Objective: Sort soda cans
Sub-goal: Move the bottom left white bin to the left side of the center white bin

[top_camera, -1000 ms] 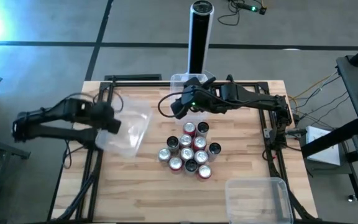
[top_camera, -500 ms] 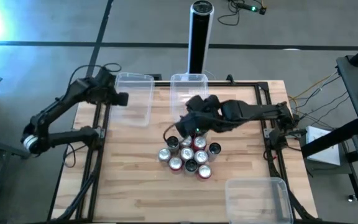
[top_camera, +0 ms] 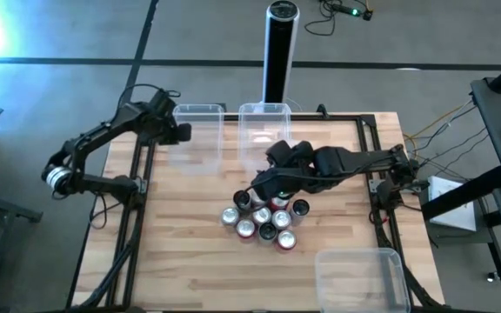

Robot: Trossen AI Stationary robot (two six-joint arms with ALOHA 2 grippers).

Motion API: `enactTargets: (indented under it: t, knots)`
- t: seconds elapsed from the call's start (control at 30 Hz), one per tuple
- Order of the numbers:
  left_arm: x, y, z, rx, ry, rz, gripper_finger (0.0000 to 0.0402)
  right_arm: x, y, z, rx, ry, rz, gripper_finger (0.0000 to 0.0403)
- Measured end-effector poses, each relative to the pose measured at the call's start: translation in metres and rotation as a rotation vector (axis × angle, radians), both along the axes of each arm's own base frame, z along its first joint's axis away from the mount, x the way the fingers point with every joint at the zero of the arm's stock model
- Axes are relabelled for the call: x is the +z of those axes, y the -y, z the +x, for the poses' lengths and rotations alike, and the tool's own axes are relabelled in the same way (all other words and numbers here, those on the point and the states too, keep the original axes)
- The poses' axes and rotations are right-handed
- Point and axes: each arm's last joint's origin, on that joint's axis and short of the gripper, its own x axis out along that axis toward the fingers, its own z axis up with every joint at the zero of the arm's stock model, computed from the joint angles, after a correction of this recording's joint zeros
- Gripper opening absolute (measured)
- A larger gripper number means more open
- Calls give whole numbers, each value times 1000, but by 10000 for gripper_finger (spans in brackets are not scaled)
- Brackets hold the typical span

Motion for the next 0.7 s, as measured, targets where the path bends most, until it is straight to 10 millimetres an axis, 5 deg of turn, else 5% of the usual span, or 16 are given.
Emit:
enactTargets:
  t: [0.7]
  knots:
    - [-6,-1,19,-39,58,-4,0,-4,-1,3,-34,15,26,359]
